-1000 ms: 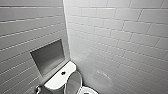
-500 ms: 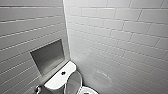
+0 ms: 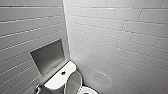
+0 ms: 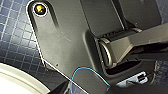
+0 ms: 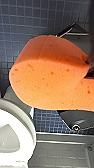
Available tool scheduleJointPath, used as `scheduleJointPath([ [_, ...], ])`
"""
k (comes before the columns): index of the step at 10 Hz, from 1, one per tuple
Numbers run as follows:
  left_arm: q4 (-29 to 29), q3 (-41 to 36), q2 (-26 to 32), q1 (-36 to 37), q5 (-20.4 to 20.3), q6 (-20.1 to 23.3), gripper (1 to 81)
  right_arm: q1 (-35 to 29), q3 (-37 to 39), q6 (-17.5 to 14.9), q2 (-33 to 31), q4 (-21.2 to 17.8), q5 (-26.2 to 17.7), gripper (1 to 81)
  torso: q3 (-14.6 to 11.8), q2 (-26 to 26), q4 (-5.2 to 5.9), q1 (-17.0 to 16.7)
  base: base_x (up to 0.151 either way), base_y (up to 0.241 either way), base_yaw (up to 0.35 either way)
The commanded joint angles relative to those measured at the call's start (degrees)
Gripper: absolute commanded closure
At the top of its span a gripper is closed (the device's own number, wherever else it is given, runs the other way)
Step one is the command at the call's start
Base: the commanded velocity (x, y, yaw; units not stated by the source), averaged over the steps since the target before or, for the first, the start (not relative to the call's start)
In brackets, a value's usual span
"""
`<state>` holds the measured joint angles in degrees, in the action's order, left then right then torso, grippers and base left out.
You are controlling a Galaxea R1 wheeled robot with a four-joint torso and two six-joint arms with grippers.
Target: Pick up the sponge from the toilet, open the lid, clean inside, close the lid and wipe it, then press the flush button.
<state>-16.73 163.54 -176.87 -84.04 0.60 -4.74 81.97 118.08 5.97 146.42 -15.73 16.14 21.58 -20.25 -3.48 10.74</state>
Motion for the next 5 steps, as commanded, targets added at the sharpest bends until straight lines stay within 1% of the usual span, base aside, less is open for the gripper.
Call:
scheduleJointPath([
  [1,-0.50,-0.06,-0.50,1.20,3.80,0.00,1.0,-9.92,-13.15,-1.23,-10.33,-0.71,-2.25,81.1,0.00,0.00,4.18,0.00,0.000,0.000,0.000],
  [2,-0.50,-0.06,-0.59,1.20,4.14,0.00,1.0,-11.86,-12.97,-1.14,-10.33,-0.89,-2.43,81.1,0.00,0.00,5.81,0.00,0.000,0.000,0.000],
  [3,-0.50,-0.06,-0.59,1.20,4.94,0.00,1.0,-13.53,-13.24,-1.14,-10.51,-0.89,-2.69,81.1,0.00,0.00,6.65,0.00,0.000,0.000,0.000],
  [4,-0.50,-0.06,-0.59,1.12,5.03,0.00,1.0,-15.03,-13.50,-1.14,-10.60,-0.89,-2.87,81.1,0.00,0.00,8.19,0.00,0.000,0.000,0.000],
  [5,-0.50,-0.06,-0.59,0.94,5.47,0.00,1.0,-16.52,-13.93,-1.14,-10.94,-0.97,-2.87,81.1,3.97,0.00,7.60,0.00,0.000,0.000,0.000],
])
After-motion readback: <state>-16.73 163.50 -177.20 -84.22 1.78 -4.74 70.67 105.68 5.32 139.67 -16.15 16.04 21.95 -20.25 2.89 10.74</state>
